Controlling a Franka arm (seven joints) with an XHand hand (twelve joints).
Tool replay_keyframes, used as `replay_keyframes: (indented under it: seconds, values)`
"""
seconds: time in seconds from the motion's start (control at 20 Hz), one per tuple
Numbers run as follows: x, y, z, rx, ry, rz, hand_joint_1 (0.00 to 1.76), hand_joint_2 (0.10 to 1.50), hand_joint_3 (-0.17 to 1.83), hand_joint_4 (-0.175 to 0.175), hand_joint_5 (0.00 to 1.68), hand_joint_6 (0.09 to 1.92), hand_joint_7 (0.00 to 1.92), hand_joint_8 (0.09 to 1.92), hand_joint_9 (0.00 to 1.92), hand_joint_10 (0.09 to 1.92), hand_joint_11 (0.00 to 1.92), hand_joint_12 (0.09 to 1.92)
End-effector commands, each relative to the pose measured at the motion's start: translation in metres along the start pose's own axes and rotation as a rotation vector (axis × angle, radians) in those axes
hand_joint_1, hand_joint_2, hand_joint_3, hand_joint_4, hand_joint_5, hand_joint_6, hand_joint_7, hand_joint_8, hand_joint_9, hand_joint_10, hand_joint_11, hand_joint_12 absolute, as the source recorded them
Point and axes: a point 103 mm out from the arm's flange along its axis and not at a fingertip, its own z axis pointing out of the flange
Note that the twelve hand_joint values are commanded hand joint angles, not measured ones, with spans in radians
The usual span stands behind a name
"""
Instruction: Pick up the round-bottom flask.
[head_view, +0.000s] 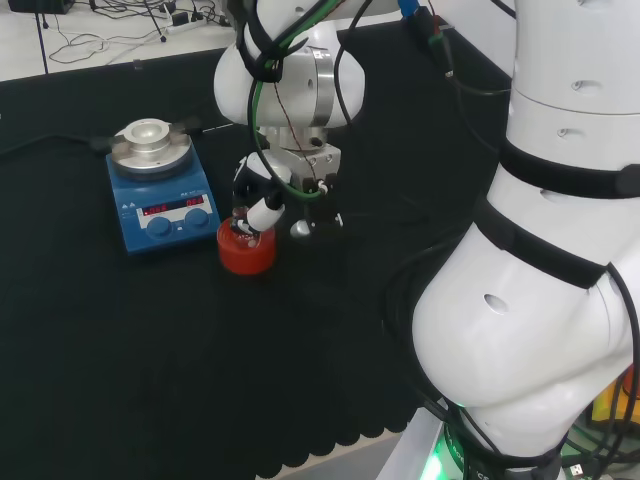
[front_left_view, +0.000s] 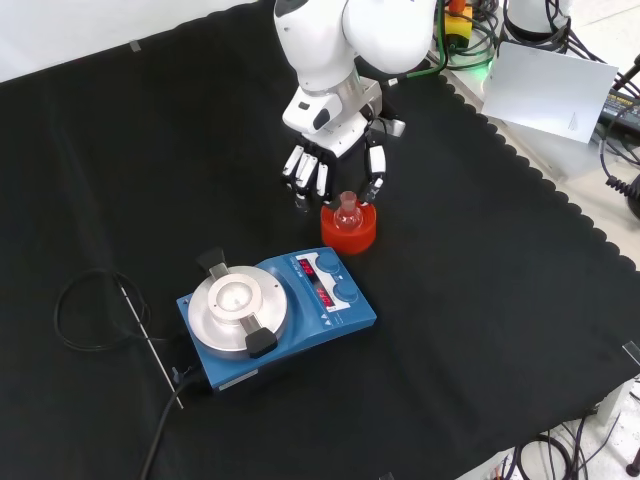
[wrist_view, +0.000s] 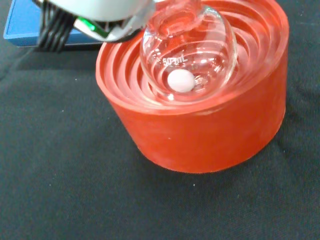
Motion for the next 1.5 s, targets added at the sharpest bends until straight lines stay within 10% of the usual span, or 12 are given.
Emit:
replay_keyframes:
  seconds: [0.05, 0.15, 0.25, 0.4, 0.65, 1.5]
  values:
    - [0.000, 0.000, 0.001, -0.001, -0.004, -0.007, 0.94, 0.62, 0.67, -0.075, 1.02, 0.76, 0.47, 0.69, 0.64, 0.61, 0.35, 1.35]
    - [0.001, 0.000, 0.001, 0.001, -0.011, -0.007, 0.94, 0.63, 0.67, -0.075, 1.03, 0.76, 0.48, 0.69, 0.64, 0.61, 0.36, 1.35]
    - [0.001, 0.000, 0.002, -0.001, -0.018, -0.006, 1.02, 0.77, 0.49, 0.088, 1.09, 0.81, 0.48, 0.69, 0.65, 0.60, 0.36, 1.35]
    - [0.002, 0.001, 0.000, -0.014, -0.033, -0.010, 1.08, 0.81, 0.44, 0.166, 1.16, 0.77, 0.53, 0.67, 0.68, 0.58, 0.39, 1.33]
    - [0.004, 0.000, -0.011, -0.032, -0.035, -0.013, 1.11, 0.63, 0.76, 0.175, 1.21, 0.83, 0.63, 0.64, 0.76, 0.54, 0.47, 1.30]
    - [0.019, 0.006, -0.093, 0.029, -0.005, 0.029, 1.12, 0.61, 0.81, 0.175, 1.21, 0.86, 0.67, 0.65, 0.81, 0.54, 0.51, 1.29]
